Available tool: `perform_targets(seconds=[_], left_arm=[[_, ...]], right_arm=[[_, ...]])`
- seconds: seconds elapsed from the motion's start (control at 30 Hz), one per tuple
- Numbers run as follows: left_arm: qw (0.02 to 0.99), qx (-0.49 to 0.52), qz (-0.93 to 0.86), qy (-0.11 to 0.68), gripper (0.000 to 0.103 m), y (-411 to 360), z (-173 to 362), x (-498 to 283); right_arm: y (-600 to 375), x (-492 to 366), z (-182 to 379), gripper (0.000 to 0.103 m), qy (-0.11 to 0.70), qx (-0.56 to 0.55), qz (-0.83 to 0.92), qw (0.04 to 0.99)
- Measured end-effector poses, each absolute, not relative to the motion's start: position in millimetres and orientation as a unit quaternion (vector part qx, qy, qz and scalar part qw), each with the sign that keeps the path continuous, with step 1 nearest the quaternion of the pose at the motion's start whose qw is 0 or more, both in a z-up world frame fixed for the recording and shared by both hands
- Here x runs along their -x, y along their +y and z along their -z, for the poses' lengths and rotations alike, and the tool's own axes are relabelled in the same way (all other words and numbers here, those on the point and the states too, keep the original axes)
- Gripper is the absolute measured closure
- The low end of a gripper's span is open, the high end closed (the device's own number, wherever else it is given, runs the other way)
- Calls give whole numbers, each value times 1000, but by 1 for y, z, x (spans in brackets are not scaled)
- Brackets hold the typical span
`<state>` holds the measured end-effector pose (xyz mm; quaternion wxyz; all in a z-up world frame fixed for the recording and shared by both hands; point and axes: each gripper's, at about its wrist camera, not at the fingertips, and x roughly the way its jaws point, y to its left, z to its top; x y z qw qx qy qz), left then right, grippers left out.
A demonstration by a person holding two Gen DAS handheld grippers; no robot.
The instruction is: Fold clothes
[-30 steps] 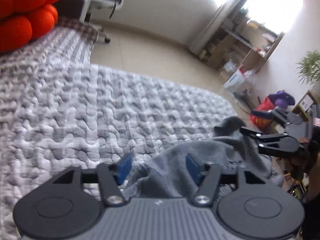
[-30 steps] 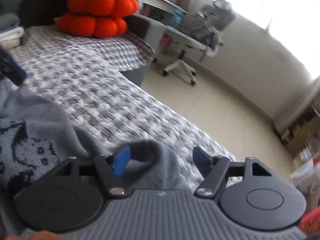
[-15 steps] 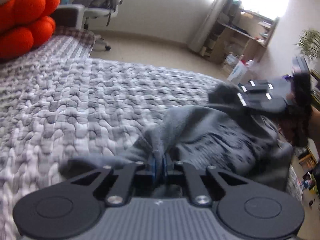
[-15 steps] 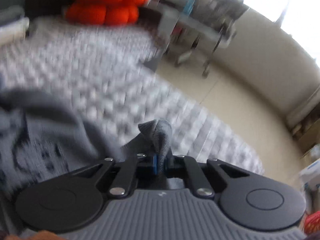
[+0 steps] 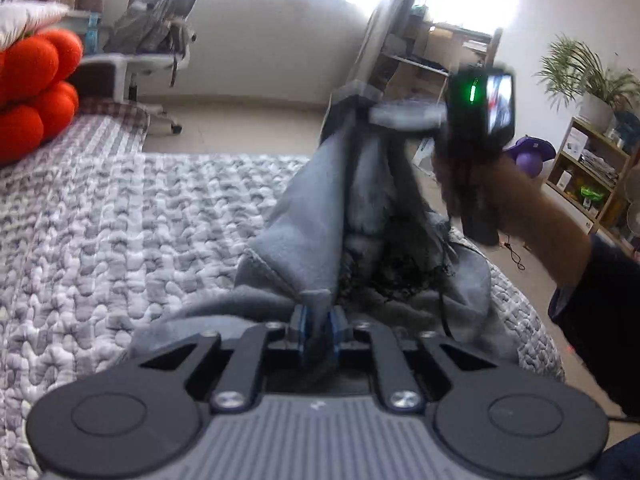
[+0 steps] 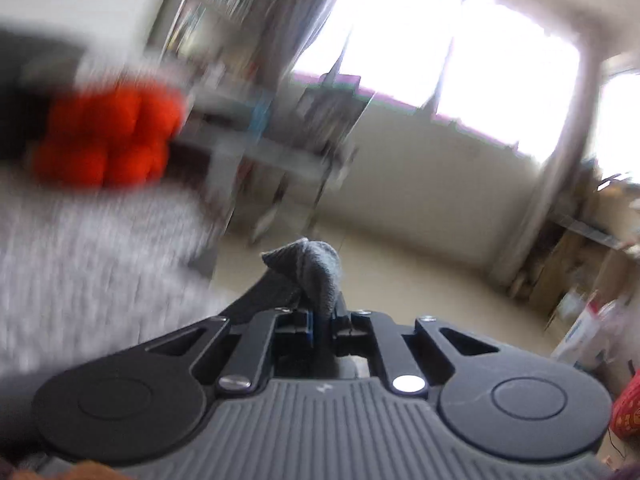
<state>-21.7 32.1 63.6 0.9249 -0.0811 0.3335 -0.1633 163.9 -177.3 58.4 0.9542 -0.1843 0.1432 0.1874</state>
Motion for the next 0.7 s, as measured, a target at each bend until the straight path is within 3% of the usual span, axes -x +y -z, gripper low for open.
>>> perform_targets(seconds=[0.03, 0.1, 0.13, 0.17, 0.2, 0.4, 0.53, 0.7], left_arm=[[927, 91, 154, 330, 82, 41, -67, 19], [932, 112, 125, 321, 62, 61, -73, 19], [934, 126, 101, 319, 44, 73, -75, 15], [935, 139, 76, 318, 38, 85, -76, 10], [936, 147, 47, 317, 38, 94, -77, 5], [923, 175, -34, 340, 38, 134, -61, -33], [907, 163, -31, 387, 38, 116, -32, -51], [913, 132, -24, 385, 33, 85, -22, -46]], right_arm=[[-182, -165, -54, 93, 158, 185, -190, 951], [-198, -164, -55, 80, 177, 165, -198, 950], [-212, -163, -61, 57, 180, 138, -205, 952], [-227, -161, -67, 36, 181, 109, -216, 953], [-244, -156, -71, 32, 177, 83, -227, 954], [-309, -138, -75, 32, 184, 22, -205, 961], [-325, -150, -43, 32, 254, 9, -163, 953], [-325, -142, -27, 32, 274, 17, -184, 944]])
